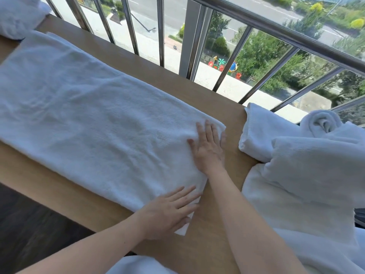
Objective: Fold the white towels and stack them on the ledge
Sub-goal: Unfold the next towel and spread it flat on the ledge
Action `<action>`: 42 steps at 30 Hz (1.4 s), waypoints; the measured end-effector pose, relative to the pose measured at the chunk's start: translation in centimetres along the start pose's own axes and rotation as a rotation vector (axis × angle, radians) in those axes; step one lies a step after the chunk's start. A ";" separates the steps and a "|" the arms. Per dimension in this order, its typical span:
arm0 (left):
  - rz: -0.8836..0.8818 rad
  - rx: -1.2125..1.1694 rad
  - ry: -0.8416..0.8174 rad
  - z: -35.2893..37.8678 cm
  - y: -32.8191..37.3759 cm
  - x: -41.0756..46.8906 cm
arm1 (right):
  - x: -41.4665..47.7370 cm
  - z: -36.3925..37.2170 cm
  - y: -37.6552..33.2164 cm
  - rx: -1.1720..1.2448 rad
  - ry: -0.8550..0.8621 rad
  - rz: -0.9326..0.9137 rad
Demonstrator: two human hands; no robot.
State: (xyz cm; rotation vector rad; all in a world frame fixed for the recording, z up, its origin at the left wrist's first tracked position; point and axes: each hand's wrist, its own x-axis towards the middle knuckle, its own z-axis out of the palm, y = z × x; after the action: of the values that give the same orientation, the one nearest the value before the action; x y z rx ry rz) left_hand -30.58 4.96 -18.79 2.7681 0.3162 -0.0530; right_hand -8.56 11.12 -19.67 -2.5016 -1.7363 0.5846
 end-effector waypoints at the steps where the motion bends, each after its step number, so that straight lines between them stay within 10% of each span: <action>1: -0.077 0.010 0.051 -0.2 -0.4 -0.1 | 0.3 -0.1 0.4 0.027 -0.002 0.066; 5: -0.484 0.044 0.062 -0.8 -2.5 -1.8 | 0.6 -0.7 0.0 0.024 0.037 0.229; 12: 0.259 0.086 -0.149 -0.8 -3.3 -1.5 | -2.1 0.7 -2.0 -0.043 -0.016 0.064; 17: -0.208 -0.138 0.202 -3.1 -8.1 -4.0 | -1.3 0.0 -6.1 -0.045 0.021 0.241; 21: -0.528 -0.020 0.058 -4.7 -16.3 -7.5 | -4.9 2.6 -13.1 0.038 0.092 0.035; 29: -0.389 0.035 0.007 -5.6 -23.6 -8.1 | -5.3 8.0 -24.2 0.134 0.169 0.326; 42: -0.366 0.055 0.107 -5.4 -25.0 -3.2 | -2.4 8.4 -21.8 0.093 0.357 0.513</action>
State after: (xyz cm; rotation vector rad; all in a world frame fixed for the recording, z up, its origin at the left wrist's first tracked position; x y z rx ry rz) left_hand -39.32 28.97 -22.04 2.7348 0.8571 -0.0041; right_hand -31.57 15.60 -21.51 -2.7670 -0.9320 0.2006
